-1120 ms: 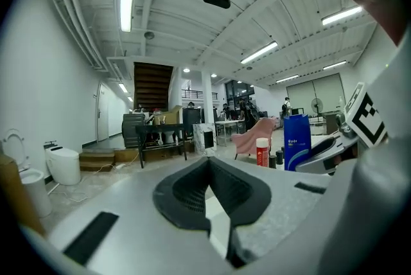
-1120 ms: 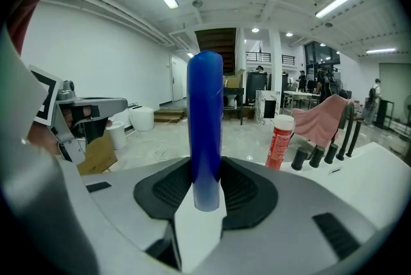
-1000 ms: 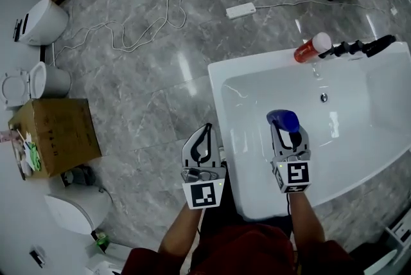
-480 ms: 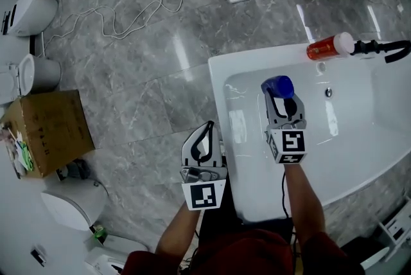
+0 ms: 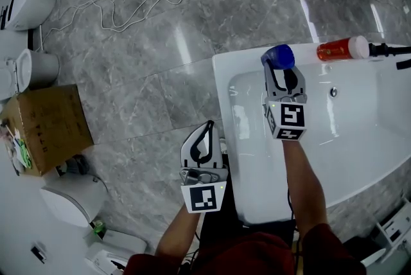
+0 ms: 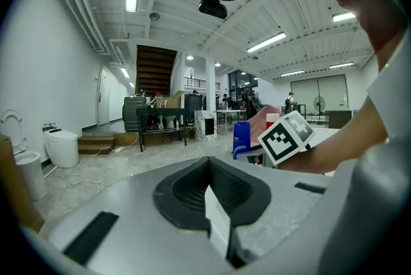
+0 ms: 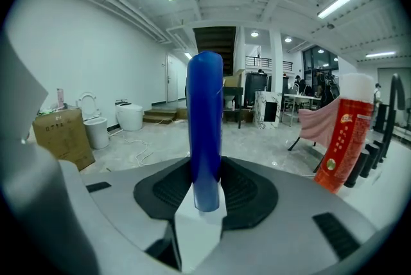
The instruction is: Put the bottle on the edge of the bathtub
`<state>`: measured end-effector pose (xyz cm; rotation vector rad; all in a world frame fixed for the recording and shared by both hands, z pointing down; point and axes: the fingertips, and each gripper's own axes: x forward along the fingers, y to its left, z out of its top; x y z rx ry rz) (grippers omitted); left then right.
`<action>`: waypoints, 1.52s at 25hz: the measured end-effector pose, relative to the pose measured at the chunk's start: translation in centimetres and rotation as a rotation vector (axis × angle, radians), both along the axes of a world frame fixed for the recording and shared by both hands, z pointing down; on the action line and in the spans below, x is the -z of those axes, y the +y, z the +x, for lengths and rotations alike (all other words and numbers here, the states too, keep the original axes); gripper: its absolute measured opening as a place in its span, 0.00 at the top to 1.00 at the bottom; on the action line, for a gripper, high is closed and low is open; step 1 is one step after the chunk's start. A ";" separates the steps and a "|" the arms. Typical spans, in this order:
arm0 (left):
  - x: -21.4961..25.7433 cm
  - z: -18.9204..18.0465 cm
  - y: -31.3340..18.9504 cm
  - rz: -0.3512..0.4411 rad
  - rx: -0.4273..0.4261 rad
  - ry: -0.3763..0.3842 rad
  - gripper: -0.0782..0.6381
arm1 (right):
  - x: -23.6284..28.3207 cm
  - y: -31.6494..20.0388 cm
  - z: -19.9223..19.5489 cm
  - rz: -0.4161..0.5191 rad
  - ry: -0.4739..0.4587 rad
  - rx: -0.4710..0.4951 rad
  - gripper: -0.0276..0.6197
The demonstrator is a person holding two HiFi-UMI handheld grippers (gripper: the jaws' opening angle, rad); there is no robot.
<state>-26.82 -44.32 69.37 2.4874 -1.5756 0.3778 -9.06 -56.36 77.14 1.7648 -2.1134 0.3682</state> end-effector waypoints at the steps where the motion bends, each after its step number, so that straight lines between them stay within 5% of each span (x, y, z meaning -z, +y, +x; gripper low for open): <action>1: -0.2 0.0 0.0 -0.002 -0.001 -0.003 0.88 | -0.3 -0.2 0.0 -0.002 0.006 -0.001 0.75; 12: -0.6 0.2 0.4 -0.023 -0.018 -0.011 0.88 | -1.9 -0.1 -0.4 0.003 -0.008 -0.020 0.74; 21: 0.8 0.4 0.4 -0.002 -0.012 -0.010 0.88 | -2.6 1.7 -0.5 -0.054 -0.037 -0.012 0.59; 38: 9.7 0.6 5.3 0.055 0.058 0.019 0.88 | 4.4 18.5 0.1 -0.137 -0.087 0.029 0.58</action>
